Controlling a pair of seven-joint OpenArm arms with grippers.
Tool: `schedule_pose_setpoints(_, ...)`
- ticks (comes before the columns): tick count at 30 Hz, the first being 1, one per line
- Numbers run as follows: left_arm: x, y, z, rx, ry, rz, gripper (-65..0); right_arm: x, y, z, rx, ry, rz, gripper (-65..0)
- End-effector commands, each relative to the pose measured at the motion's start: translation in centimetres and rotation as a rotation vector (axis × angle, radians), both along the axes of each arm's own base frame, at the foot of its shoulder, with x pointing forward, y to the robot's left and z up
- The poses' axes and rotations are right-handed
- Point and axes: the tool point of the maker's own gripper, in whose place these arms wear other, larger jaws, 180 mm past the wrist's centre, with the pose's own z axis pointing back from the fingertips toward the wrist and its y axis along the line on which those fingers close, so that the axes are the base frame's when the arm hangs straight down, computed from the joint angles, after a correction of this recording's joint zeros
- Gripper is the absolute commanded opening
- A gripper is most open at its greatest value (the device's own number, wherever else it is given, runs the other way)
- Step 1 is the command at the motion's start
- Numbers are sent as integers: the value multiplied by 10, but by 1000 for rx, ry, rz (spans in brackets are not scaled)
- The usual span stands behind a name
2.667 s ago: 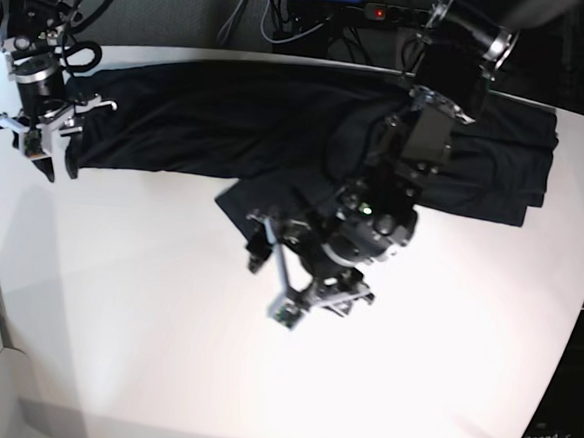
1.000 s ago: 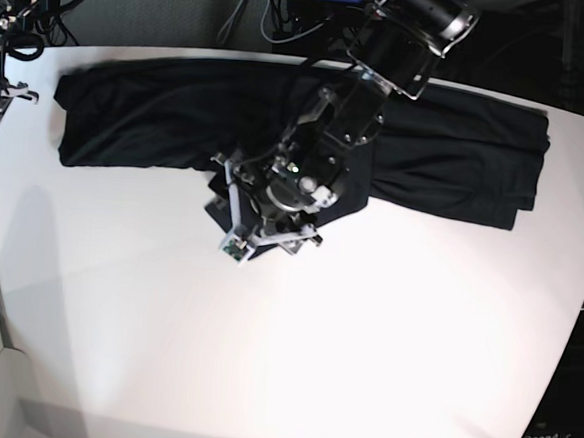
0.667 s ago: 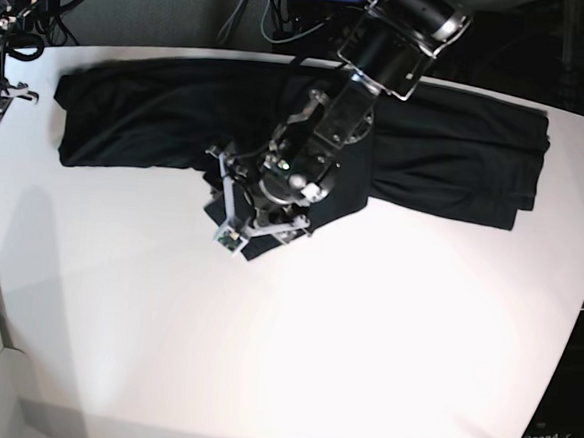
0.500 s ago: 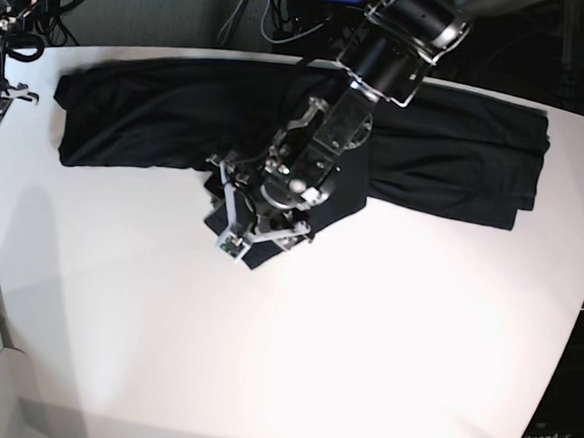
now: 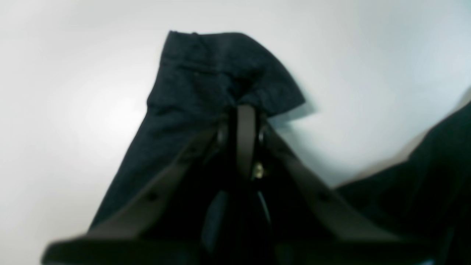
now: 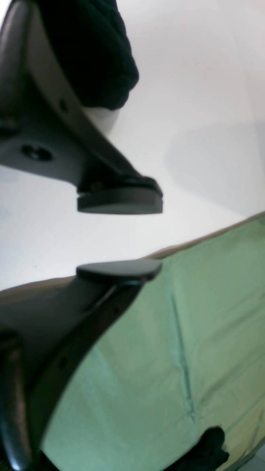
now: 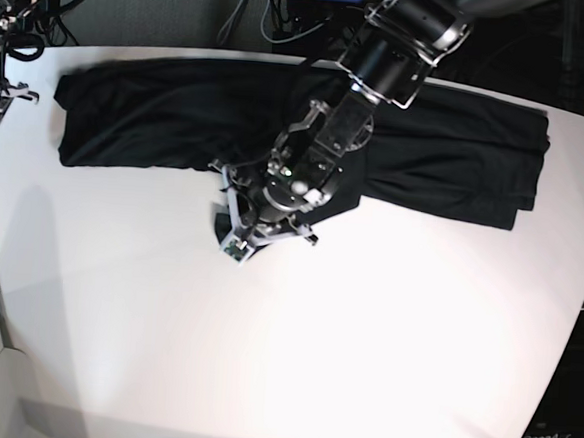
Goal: Fold the T-shirt properly
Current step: 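Grasp the folded sleeve cuff with the left gripper and drag it toward the shirt end, then release the cuff and grasp the shirt end with the left gripper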
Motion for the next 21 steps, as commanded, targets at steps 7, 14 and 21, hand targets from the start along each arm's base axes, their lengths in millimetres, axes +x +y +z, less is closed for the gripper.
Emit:
schedule_pose_setpoints(7,5,7,27,-12,-48,13,-650,12,-4,21,-26,-77,5,-429)
schedule_pose_setpoints(14,24,63,96,-82,-149,196,-650,12,-4,22,-27,-81,6,-429)
schedule_pose_setpoints(21,-6,128,125,-57,-185,295,-650,19,4,20,-20,-82,33,-431)
